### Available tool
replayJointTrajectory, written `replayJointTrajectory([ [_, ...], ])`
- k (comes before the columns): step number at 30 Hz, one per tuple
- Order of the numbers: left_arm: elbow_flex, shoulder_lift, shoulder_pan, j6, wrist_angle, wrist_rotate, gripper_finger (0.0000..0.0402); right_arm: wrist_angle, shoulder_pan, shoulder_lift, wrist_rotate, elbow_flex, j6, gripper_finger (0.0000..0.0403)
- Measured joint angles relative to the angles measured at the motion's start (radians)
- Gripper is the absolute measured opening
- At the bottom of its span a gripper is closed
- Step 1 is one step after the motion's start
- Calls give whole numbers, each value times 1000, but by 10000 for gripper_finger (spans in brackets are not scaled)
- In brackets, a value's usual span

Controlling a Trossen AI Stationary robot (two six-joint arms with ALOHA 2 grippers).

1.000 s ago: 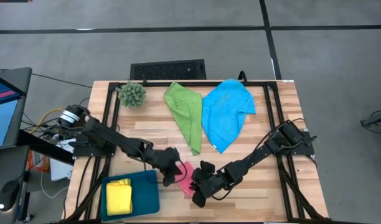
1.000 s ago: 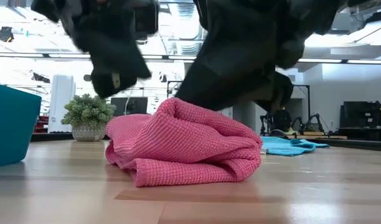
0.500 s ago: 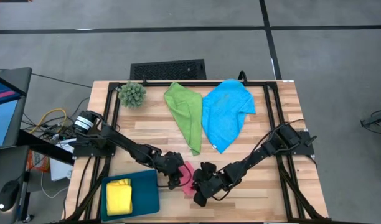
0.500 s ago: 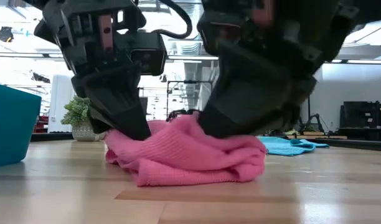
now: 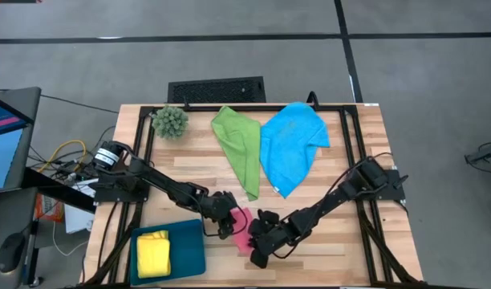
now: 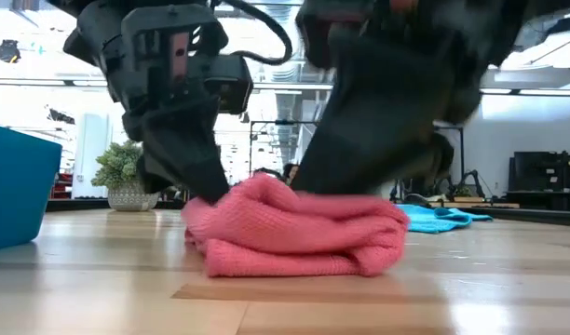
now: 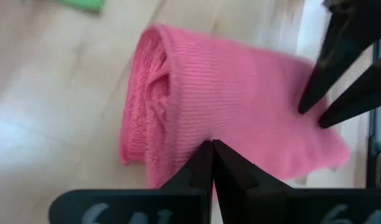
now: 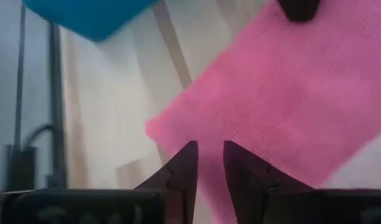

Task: Fold microfiber towels
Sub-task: Fold the pink microfiber towel, then put the red microfiber towel into the bin

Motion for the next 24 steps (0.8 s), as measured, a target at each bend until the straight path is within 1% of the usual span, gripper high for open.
replayJointTrajectory([
  [5, 0, -60, 14, 11, -11, -4, 0, -128, -13, -101, 9, 1, 66, 102],
  [7, 0, -84, 15, 13, -31, -14, 0, -208, -24, -128, 22, 1, 109, 105],
  [9, 0, -98, 15, 19, -30, -19, 0, -258, -42, -141, 22, 1, 142, 115],
  [11, 0, -109, 15, 20, -36, -21, 0, -289, -63, -140, 18, 1, 159, 137],
  [13, 0, -114, 13, 20, -52, -21, 0, -280, -84, -124, -1, 1, 165, 166],
  [17, 0, -121, 4, 10, -55, -7, 0, -234, -123, -57, -77, 1, 201, 231],
  [19, 0, -131, -4, 7, -66, 2, 0, -195, -135, -25, -84, 1, 218, 254],
  [21, 0, -146, -10, 2, -82, 1, 0, -178, -140, -7, -84, 3, 232, 264],
  [24, 0, -174, -21, -3, -122, 0, 0, -168, -147, 1, -88, 5, 248, 260],
])
